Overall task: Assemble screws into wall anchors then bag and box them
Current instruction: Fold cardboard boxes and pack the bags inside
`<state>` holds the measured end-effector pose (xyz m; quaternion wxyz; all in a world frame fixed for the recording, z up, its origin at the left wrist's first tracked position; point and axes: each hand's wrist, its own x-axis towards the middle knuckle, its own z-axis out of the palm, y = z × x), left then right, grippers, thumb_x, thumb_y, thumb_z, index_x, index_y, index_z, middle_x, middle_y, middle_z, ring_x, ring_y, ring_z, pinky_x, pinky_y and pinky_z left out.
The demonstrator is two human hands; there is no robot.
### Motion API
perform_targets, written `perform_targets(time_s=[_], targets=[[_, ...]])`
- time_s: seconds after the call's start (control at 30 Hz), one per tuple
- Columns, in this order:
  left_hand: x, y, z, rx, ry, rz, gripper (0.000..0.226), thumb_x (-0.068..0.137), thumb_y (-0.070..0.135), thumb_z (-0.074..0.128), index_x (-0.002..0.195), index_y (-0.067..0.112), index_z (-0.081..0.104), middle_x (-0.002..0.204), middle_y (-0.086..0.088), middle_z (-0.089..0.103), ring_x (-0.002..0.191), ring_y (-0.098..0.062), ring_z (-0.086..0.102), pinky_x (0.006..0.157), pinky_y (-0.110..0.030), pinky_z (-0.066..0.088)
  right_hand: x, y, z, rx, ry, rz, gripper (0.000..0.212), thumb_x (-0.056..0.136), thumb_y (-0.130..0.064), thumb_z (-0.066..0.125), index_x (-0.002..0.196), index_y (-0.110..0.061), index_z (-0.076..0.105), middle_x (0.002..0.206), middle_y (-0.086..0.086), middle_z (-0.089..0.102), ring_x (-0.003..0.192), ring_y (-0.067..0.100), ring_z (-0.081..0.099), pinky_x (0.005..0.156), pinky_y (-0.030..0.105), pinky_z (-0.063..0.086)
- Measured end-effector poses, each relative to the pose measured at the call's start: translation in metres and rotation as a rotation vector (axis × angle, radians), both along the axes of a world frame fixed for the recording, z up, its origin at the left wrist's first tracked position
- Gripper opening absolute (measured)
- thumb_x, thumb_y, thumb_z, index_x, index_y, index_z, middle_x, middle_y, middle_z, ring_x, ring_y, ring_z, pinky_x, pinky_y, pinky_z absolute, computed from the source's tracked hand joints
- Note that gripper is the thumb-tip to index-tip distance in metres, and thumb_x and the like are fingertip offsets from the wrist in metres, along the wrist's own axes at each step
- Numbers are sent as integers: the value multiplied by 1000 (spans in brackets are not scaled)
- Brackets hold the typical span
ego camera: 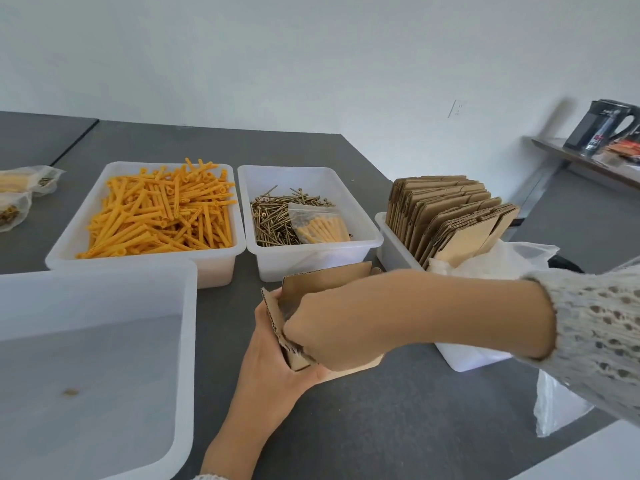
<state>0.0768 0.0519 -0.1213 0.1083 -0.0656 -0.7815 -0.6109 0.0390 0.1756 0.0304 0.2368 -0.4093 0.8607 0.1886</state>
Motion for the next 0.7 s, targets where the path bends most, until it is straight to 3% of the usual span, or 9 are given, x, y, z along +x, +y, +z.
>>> perform_targets(time_s=[0.07, 0.13, 0.23, 0.3, 0.4, 0.5, 0.63, 0.7], targets=[[0, 0, 1, 3, -7, -12, 113, 49, 57, 90, 134, 68, 16, 128, 34, 51, 117, 2, 55, 90, -31, 54, 4, 4, 8, -87, -47, -22, 35, 99, -7, 40, 130, -19, 51, 114, 3, 57, 99, 23, 54, 85, 38, 46], [1, 0, 1, 5, 5, -22, 113, 51, 56, 89, 137, 64, 17, 131, 32, 51, 118, 4, 55, 88, -24, 50, 7, 11, 17, -156, -78, -49, 34, 101, -7, 38, 127, -20, 55, 114, 3, 58, 100, 23, 55, 91, 41, 47], [1, 0, 1, 22, 6, -39, 109, 52, 57, 86, 137, 64, 18, 132, 30, 53, 118, 6, 55, 85, -20, 47, 14, 39, 32, -353, -197, -152, 42, 104, -8, 35, 137, -27, 52, 132, -5, 57, 119, 17, 53, 104, 38, 42], [-4, 2, 3, 25, 2, -33, 106, 54, 57, 83, 135, 66, 16, 131, 32, 50, 118, 8, 53, 84, -17, 46, 15, 68, 47, -541, -92, -204, 42, 102, -6, 37, 134, -26, 56, 130, -9, 56, 119, 7, 51, 103, 30, 41], [-15, 9, 9, 10, -6, -25, 103, 56, 57, 79, 131, 71, 9, 133, 35, 43, 123, 10, 46, 85, -9, 43, 7, 120, 61, -691, 251, -221, 38, 97, -2, 45, 125, -23, 60, 122, -8, 55, 111, 6, 50, 94, 25, 40], [-28, 21, 16, 18, -7, -29, 102, 61, 51, 79, 132, 69, 8, 140, 24, 41, 128, 5, 43, 98, -15, 40, -5, 174, 67, -765, 496, -322, 35, 95, -5, 52, 125, -22, 58, 121, -7, 53, 115, 11, 48, 95, 24, 37], [-43, 30, 21, 10, -6, -41, 104, 74, 26, 84, 143, 55, 12, 143, 14, 42, 131, -4, 44, 109, -32, 40, -13, 229, 58, -751, 631, -473, 38, 96, -9, 54, 130, -25, 52, 121, -9, 49, 110, 15, 45, 88, 22, 32], [-49, 32, 24, -10, 2, -25, 102, 78, 19, 83, 136, 66, 12, 141, 14, 45, 129, -5, 47, 106, -30, 41, -16, 241, 50, -730, 627, -486, 39, 96, -9, 54, 132, -24, 51, 122, -9, 49, 107, 16, 45, 88, 25, 34]])
